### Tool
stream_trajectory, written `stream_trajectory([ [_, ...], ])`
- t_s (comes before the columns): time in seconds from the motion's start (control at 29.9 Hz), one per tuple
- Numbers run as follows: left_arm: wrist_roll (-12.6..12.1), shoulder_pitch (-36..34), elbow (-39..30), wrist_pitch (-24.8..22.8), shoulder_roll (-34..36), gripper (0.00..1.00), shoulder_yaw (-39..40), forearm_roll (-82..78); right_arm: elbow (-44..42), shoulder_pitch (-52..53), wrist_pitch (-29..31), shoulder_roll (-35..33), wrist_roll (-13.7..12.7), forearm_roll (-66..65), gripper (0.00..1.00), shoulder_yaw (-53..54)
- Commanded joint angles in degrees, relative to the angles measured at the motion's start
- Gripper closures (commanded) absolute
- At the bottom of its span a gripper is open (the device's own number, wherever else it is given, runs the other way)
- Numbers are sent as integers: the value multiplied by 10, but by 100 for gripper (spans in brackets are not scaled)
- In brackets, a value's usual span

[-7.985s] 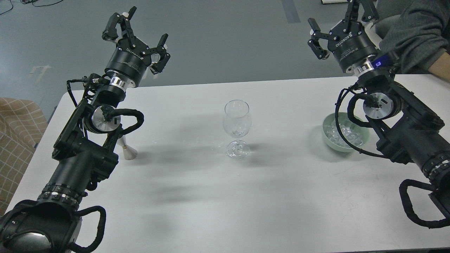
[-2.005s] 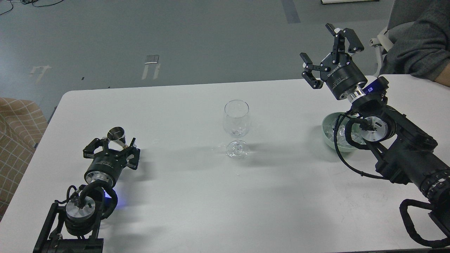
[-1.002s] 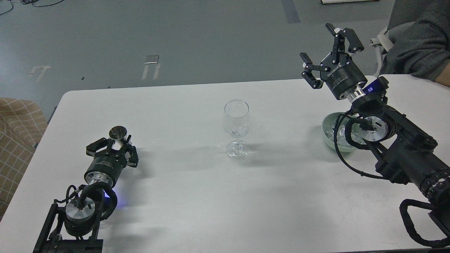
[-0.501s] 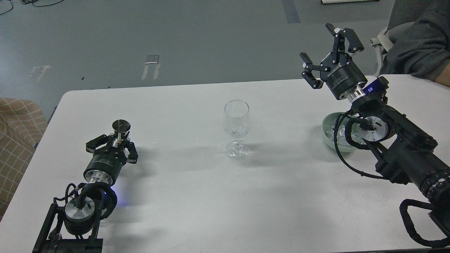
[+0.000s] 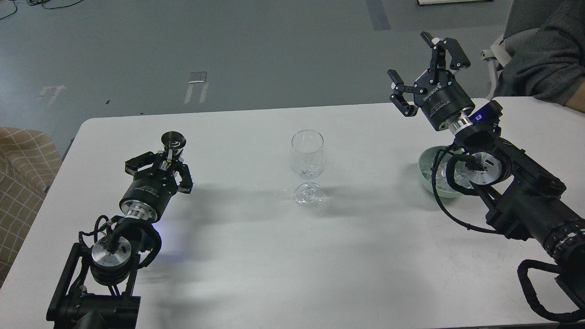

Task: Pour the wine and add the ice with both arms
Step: 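Carry the held jigger with the left gripper over the wine glass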

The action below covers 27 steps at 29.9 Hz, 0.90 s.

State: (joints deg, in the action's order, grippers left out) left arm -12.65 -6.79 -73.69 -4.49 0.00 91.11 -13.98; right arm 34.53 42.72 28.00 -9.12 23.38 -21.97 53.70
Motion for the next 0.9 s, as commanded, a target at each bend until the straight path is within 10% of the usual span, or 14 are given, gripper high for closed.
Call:
stream_trajectory([
  [0.0, -8, -5, -35, 27, 0, 100, -17, 0, 0, -2, 0, 0, 0, 0, 0, 0],
  [0.87, -54, -27, -183, 152, 0, 100, -184, -9, 0, -3, 0, -2, 0, 0, 0, 0],
])
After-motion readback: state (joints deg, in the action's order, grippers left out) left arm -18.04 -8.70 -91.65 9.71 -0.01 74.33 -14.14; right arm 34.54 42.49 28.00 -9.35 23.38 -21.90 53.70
